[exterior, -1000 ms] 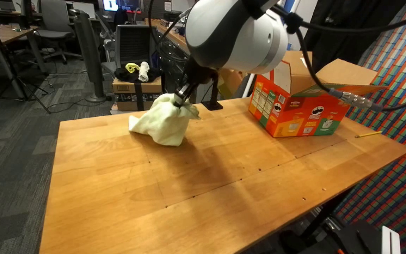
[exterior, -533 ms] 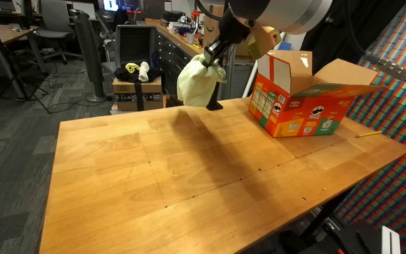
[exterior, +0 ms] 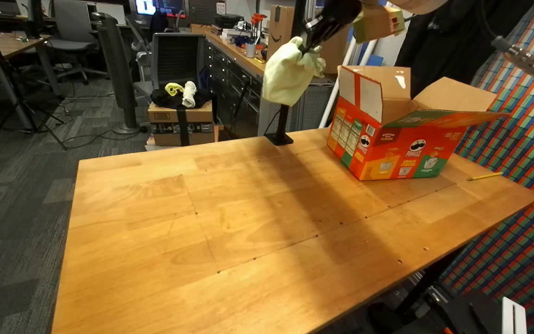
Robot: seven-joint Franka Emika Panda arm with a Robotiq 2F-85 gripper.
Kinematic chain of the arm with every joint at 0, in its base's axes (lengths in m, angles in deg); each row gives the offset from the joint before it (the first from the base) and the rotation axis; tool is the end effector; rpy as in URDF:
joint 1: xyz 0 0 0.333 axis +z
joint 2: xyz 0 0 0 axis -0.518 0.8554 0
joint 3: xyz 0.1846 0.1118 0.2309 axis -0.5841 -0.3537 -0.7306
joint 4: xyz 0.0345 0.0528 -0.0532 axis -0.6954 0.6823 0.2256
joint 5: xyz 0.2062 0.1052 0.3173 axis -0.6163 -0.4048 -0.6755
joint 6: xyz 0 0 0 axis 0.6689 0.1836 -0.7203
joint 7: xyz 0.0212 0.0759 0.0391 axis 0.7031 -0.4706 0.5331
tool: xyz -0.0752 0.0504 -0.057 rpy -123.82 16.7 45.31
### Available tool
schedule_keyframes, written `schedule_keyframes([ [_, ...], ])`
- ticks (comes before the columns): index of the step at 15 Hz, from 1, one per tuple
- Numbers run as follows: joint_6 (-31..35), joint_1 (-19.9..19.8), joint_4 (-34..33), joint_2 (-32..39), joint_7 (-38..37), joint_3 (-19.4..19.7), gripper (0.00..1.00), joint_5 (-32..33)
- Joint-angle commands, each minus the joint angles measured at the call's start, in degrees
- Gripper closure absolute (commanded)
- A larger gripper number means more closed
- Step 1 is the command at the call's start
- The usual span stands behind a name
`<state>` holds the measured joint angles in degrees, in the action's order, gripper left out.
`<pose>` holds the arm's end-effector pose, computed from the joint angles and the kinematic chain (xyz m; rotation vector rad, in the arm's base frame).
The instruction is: Put the shirts inside the box
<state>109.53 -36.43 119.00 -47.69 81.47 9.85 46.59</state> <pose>0.5686 0.0323 0.5213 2.8238 0.5846 1.1591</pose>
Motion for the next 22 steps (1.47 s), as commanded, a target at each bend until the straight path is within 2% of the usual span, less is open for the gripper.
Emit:
schedule_keyframes([
  [1,0.6,-2.3,-5.4,1.1,-4.8,1.3,0.98,1.3],
  [5,1.5,-5.3,-10.0,1.7,-8.7,3.2,0.98,2.2],
  [9,3.5,-7.4,-11.6,1.1,-11.6,4.2,0.98,2.5],
  [14,7.6,-10.2,-10.2,-0.4,-13.6,5.6,0.98,1.8],
  [19,8.7,-14.4,-7.8,-2.0,-17.0,8.3,0.98,2.8],
  [20,8.7,-10.7,-7.1,-2.4,-19.0,13.0,0.98,4.7],
  [21,8.1,-11.0,-6.1,-3.2,-20.1,13.8,0.98,5.7],
  [22,8.3,-14.8,-4.6,-4.0,-21.1,10.7,0.98,6.8],
])
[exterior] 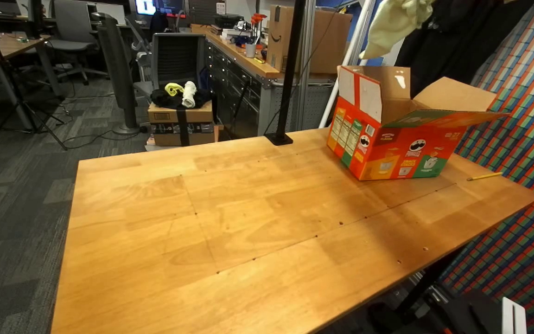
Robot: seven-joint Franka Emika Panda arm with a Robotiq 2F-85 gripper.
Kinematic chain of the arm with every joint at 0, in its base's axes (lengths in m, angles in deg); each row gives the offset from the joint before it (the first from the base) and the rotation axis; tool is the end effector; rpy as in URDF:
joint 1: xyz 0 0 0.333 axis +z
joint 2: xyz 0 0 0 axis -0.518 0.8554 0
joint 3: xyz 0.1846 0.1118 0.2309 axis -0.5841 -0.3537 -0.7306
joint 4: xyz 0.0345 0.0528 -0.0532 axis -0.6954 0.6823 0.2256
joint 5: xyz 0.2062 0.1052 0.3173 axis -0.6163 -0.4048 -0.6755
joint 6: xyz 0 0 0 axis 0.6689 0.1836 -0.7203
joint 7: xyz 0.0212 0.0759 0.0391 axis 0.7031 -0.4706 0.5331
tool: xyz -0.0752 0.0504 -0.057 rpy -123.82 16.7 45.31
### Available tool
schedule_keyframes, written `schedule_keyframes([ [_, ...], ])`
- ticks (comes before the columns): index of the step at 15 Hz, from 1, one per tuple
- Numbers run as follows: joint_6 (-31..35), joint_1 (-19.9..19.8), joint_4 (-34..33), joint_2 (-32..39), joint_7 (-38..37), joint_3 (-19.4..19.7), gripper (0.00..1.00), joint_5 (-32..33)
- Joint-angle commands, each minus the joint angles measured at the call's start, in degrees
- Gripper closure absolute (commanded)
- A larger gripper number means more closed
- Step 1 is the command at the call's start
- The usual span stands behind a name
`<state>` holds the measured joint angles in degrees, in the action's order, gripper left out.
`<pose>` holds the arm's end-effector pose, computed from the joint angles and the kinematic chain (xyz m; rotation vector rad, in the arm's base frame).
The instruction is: Put the shirts inside the box
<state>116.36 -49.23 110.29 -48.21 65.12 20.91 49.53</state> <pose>0.5416 -0.2066 0.6229 2.5656 -0.3412 1.4619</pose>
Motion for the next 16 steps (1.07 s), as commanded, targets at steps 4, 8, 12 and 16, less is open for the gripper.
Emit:
schedule_keyframes([
  [4,0.5,-4.3,9.8,-7.5,-10.0,-1.3,0.98,10.8],
  [8,0.1,-6.7,14.8,-12.1,-14.7,-3.2,0.98,16.0],
  [12,0.1,-8.6,18.5,-15.6,-16.9,-4.2,0.98,17.0],
  [16,0.1,-10.3,21.0,-17.9,-18.2,-4.8,0.98,16.6],
])
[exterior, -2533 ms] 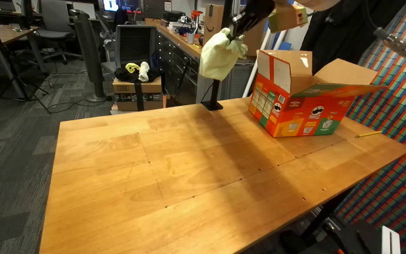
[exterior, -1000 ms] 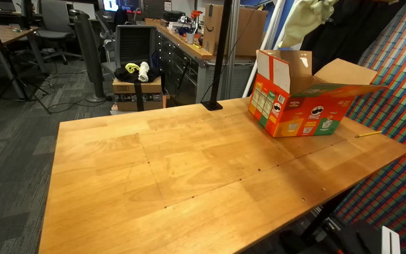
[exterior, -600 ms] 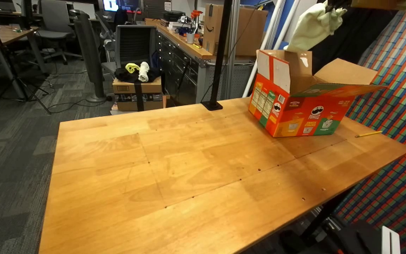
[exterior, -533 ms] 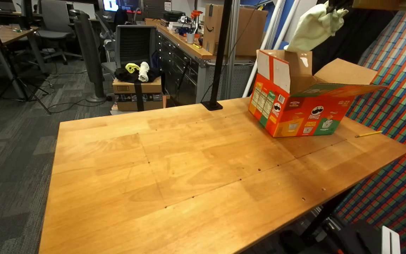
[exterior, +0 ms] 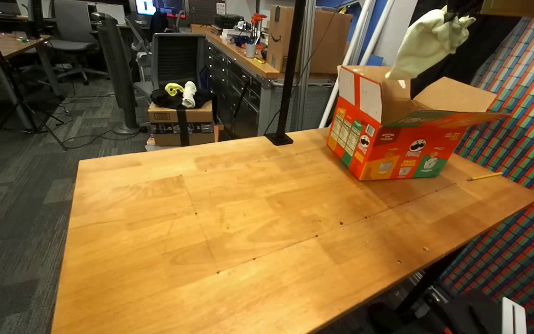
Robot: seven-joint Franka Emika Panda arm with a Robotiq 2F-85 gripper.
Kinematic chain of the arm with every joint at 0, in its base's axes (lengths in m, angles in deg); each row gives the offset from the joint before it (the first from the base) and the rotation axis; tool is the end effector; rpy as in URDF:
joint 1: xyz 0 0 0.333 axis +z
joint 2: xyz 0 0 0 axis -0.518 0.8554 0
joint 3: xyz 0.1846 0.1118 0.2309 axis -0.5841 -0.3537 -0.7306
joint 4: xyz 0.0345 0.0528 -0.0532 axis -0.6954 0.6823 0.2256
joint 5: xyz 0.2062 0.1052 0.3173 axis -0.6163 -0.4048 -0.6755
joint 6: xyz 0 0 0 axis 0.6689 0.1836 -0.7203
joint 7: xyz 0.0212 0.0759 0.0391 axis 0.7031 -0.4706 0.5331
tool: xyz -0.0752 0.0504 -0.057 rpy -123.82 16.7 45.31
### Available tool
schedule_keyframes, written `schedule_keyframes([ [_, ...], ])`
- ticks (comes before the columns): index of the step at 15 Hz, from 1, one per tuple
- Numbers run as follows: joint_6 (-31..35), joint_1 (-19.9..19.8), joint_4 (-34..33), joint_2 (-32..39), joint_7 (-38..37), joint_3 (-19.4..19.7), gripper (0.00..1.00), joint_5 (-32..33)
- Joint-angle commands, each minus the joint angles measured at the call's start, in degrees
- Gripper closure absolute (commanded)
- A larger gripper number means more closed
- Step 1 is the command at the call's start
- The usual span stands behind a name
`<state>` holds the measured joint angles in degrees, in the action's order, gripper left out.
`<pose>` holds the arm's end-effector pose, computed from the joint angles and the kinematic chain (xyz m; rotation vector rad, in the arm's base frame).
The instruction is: Put the shirts inside the box
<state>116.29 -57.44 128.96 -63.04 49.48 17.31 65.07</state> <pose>0.4522 -0.1948 0.5912 2.5352 -0.4795 1.3118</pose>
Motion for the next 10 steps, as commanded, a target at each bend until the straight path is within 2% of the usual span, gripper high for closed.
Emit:
schedule_keyframes([
  [1,0.1,-2.5,2.9,-3.4,-2.8,-1.4,0.98,1.1],
  [6,-1.0,-4.5,5.5,-3.7,-3.5,-3.2,0.98,1.7],
  [7,-1.5,-5.1,6.0,-3.6,-3.6,-3.9,0.94,2.1],
  [8,-2.4,-5.3,6.4,-3.5,-3.4,-4.4,0.67,2.2],
  [9,-1.2,-3.7,5.5,-2.0,-1.5,-2.8,0.89,0.3],
  [10,-1.7,-1.4,5.8,-1.8,-3.5,-0.6,0.84,3.1],
])
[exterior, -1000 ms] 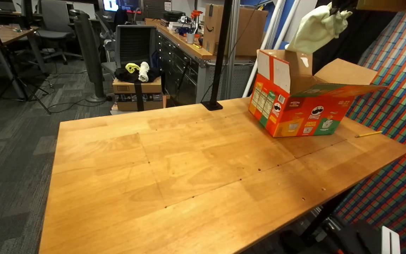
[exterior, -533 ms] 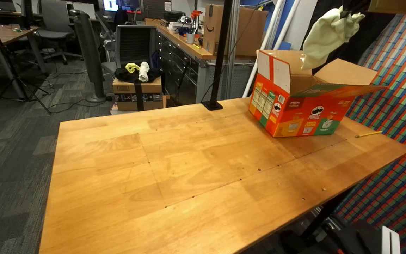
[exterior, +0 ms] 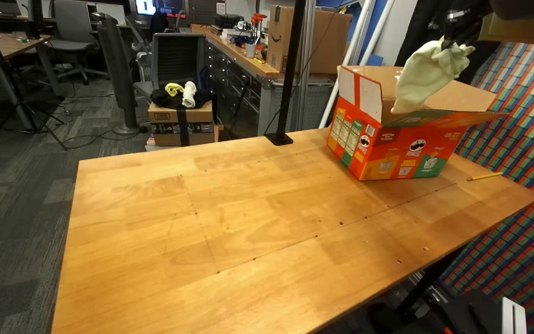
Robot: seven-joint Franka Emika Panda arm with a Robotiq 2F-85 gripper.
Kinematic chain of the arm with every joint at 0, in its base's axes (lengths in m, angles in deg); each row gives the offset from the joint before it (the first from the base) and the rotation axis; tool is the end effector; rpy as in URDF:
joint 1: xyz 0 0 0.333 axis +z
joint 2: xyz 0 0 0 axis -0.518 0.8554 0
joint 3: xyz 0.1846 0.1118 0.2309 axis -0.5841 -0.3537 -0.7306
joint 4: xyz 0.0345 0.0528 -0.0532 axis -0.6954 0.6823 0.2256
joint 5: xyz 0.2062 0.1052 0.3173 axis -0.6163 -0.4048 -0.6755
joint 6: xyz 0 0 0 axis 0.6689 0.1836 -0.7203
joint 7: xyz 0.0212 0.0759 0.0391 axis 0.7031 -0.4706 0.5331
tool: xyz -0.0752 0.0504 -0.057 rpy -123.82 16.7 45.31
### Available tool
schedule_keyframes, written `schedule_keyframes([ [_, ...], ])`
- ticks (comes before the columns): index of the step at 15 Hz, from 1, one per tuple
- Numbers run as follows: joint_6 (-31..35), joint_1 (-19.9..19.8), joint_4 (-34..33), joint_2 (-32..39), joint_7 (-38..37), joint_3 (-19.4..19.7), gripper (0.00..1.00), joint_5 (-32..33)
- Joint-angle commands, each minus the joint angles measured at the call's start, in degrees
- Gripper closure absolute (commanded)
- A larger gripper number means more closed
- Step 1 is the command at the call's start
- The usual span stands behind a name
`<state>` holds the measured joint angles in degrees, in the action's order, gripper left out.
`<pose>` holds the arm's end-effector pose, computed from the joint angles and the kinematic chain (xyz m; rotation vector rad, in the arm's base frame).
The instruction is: Put the shirts inside the box
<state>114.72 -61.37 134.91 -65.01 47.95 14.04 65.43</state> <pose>0.4358 -0.1909 0.5492 2.5891 -0.5275 1.1798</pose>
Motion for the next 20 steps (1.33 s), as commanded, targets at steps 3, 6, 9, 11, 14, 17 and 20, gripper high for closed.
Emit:
schedule_keyframes([
  [3,-0.2,2.4,0.3,0.1,-2.0,2.3,0.67,2.9],
  [6,-0.2,2.3,0.3,0.1,-2.1,2.3,0.67,2.9],
  [9,-0.3,2.3,0.3,0.1,-2.1,2.3,0.67,2.9],
  [11,-0.3,2.3,0.3,0.1,-2.1,2.3,0.67,2.9],
  [14,-0.3,2.3,0.3,0.1,-2.1,2.3,0.67,2.9],
  [17,-0.3,2.3,0.3,0.1,-2.1,2.3,0.67,2.9],
  [20,-0.3,2.3,0.3,0.1,-2.1,2.3,0.67,2.9],
])
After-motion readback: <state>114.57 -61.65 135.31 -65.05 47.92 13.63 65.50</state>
